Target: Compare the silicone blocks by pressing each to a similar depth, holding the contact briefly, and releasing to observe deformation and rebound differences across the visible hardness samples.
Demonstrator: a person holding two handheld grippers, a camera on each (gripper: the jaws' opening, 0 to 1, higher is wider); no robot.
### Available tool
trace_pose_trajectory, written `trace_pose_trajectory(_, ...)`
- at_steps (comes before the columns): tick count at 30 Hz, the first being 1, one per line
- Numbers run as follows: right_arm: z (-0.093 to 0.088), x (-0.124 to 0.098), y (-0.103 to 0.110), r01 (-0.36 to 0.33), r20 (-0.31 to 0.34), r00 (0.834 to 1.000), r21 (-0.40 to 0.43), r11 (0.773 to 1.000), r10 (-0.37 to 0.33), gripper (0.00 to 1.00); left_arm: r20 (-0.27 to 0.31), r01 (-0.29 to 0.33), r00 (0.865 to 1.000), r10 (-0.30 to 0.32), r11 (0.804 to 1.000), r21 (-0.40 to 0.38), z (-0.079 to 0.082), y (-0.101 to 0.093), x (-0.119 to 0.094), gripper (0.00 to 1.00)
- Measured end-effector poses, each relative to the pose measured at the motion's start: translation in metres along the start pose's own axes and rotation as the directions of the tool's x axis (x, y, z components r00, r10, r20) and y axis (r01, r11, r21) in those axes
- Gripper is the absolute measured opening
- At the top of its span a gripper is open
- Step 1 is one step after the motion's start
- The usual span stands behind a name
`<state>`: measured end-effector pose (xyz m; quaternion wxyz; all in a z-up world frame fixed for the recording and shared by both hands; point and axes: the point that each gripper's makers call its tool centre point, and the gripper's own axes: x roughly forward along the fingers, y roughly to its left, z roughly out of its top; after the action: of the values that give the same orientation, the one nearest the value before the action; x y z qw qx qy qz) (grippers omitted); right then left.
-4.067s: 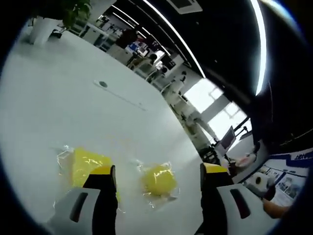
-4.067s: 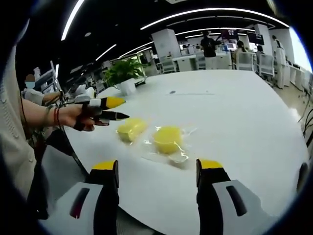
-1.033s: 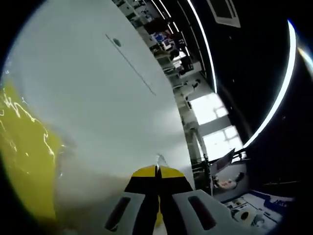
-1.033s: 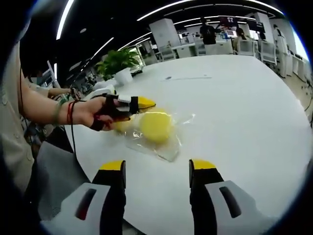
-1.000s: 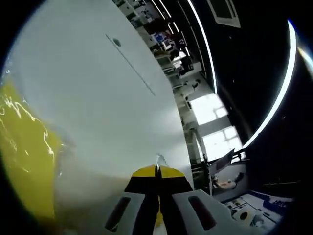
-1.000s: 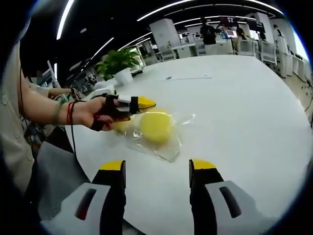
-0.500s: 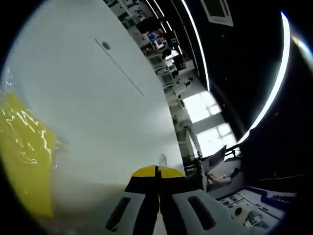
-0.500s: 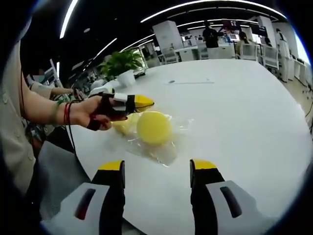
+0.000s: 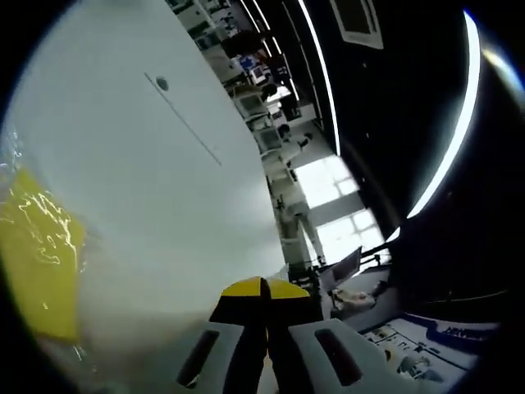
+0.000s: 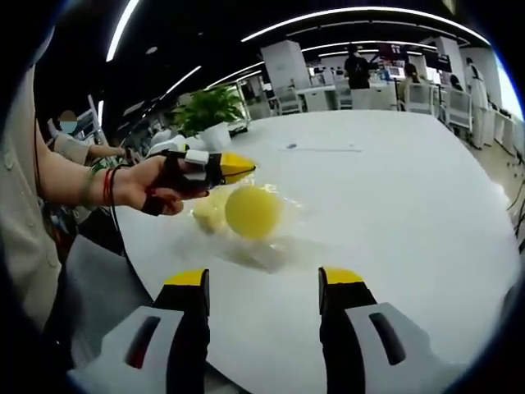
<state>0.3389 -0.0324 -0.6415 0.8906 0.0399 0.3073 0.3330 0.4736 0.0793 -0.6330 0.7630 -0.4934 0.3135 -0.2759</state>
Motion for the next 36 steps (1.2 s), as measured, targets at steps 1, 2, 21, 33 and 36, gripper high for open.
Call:
trace_pose_trajectory(1, 0.001, -0.001, 0.001, 0.000, 0.003, 1.000, -0.003, 1.000, 0.000, 0.49, -0.002, 0.003, 1.000, -0.003, 1.000, 0.002, 0.000, -0.001, -0.001, 0.00)
trace_pose_trajectory(2, 0.002, -0.001, 0.002, 0.001, 0.006, 1.000, -0.006, 1.000, -0.001, 0.49, -0.003, 0.008, 1.000, -0.008, 1.000, 0.006, 0.000, -0.003, -0.002, 0.00)
trace_pose_trajectory(21, 0.023, -0.009, 0.027, -0.002, 0.050, 0.999, -0.061, 0.998, 0.005, 0.51, 0.000, 0.072, 0.997, -0.072, 0.997, 0.029, 0.008, -0.038, -0.038, 0.00)
trace_pose_trajectory(33, 0.055, -0.009, 0.052, -0.036, 0.080, 0.996, -0.167, 0.985, 0.050, 0.52, 0.014, 0.108, 0.994, -0.110, 0.989, 0.099, 0.022, -0.071, -0.071, 0.00)
trace_pose_trajectory(36, 0.068, -0.008, 0.058, -0.047, 0.091, 0.994, -0.209, 0.977, 0.067, 0.52, 0.010, 0.119, 0.992, -0.122, 0.983, 0.139, 0.027, -0.082, -0.081, 0.00)
